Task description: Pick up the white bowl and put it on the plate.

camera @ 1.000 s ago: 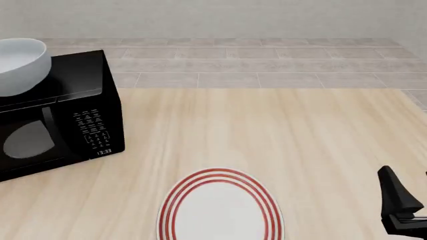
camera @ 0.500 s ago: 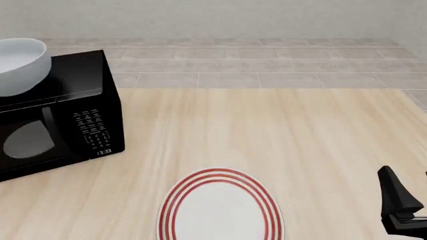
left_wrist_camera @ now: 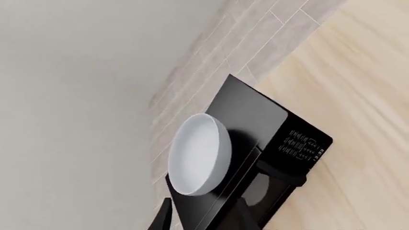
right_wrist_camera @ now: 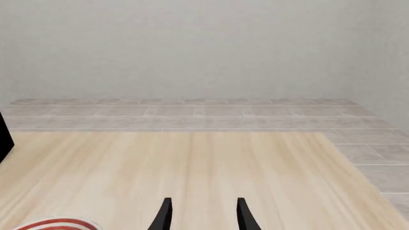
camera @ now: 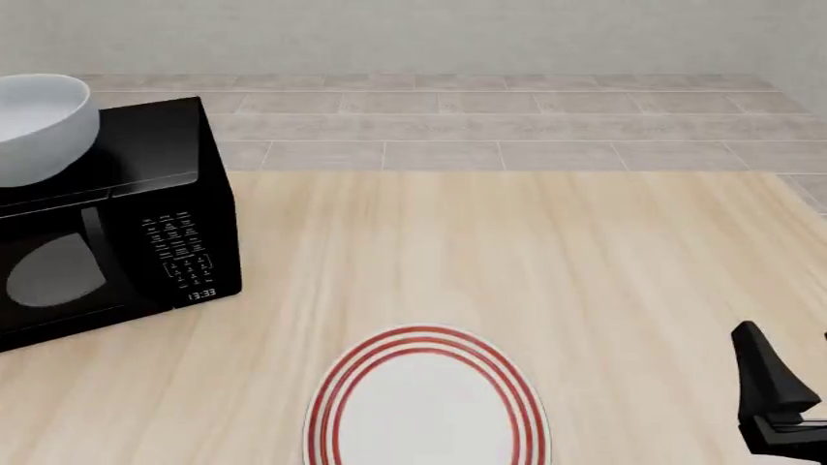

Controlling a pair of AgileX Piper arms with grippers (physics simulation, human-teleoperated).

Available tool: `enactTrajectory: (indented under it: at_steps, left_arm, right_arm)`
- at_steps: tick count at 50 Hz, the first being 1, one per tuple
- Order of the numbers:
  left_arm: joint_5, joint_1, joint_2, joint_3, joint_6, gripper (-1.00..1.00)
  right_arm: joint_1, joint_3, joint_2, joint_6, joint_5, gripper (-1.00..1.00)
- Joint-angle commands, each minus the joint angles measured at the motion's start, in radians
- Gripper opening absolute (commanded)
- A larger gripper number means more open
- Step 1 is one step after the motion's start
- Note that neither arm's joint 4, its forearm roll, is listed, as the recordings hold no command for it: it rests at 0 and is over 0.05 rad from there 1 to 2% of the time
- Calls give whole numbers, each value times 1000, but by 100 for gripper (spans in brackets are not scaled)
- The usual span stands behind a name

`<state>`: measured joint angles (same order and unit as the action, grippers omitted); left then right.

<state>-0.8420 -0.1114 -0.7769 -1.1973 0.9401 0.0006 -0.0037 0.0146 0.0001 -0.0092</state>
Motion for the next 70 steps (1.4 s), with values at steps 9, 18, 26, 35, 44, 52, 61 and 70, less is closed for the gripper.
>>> enactTrajectory:
  at_steps: [9, 18, 26, 35, 44, 52, 61, 70]
  left_arm:
    - [45, 24, -63, 45, 40, 100]
    - [88, 14, -113, 34, 37, 100]
    - [144, 5, -149, 58, 29, 100]
    - [208, 1, -183, 107, 22, 100]
    - [252, -11, -222, 121, 19, 100]
    - [277, -22, -246, 130, 15, 100]
    - [315, -36, -271, 158, 12, 100]
    - [346, -50, -297, 171, 16, 100]
  right_arm:
    - [0, 0, -3, 0, 3, 100]
    - [0, 0, -3, 0, 3, 100]
    - [0, 0, -3, 0, 3, 100]
    - [0, 0, -3, 0, 2, 100]
    - [0, 0, -3, 0, 3, 100]
    - [0, 0, -3, 0, 3, 100]
    - [0, 0, -3, 0, 3, 100]
    - [0, 0, -3, 0, 2, 100]
